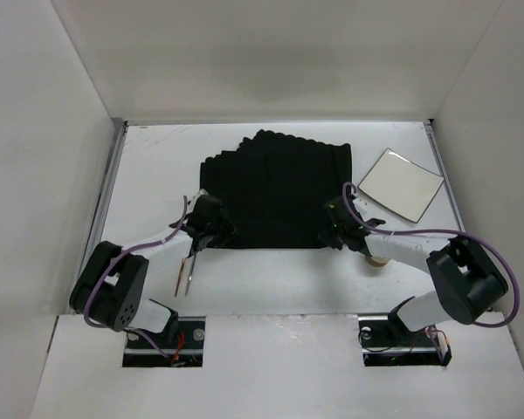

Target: Set the dinner table for one person

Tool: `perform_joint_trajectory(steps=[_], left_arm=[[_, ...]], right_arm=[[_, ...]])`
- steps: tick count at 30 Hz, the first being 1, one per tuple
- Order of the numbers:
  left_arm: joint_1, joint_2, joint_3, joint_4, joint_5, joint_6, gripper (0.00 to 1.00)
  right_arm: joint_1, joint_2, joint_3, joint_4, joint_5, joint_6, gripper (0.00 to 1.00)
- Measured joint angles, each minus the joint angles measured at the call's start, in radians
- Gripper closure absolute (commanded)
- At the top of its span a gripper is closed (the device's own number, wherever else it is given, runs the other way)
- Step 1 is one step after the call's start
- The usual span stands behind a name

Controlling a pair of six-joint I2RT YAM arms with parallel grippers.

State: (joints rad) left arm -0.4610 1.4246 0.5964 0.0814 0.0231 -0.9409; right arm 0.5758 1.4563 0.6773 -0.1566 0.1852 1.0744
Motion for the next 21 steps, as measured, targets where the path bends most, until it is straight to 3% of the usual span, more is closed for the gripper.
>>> perform_joint_trajectory(steps=[11,16,21], left_arm=[[0.191,-0.118,-0.052,-0.087,-0.023,0.015,0.68],[0.213,-0.168,-0.037,-0.163,-0.029,0.042,0.66],[0.157,-0.212,0.043,-0.209,-0.031,0.053,0.65]], right_arm=[[-0.034,0.034,0.085,-0.108,0.070,0.004,0.68],[-0.058,-0.052,0.099,-0.175,0.085,-0.032,0.49],[-0.071,-0.158,0.190,-0.209,0.018,-0.106,0.36]])
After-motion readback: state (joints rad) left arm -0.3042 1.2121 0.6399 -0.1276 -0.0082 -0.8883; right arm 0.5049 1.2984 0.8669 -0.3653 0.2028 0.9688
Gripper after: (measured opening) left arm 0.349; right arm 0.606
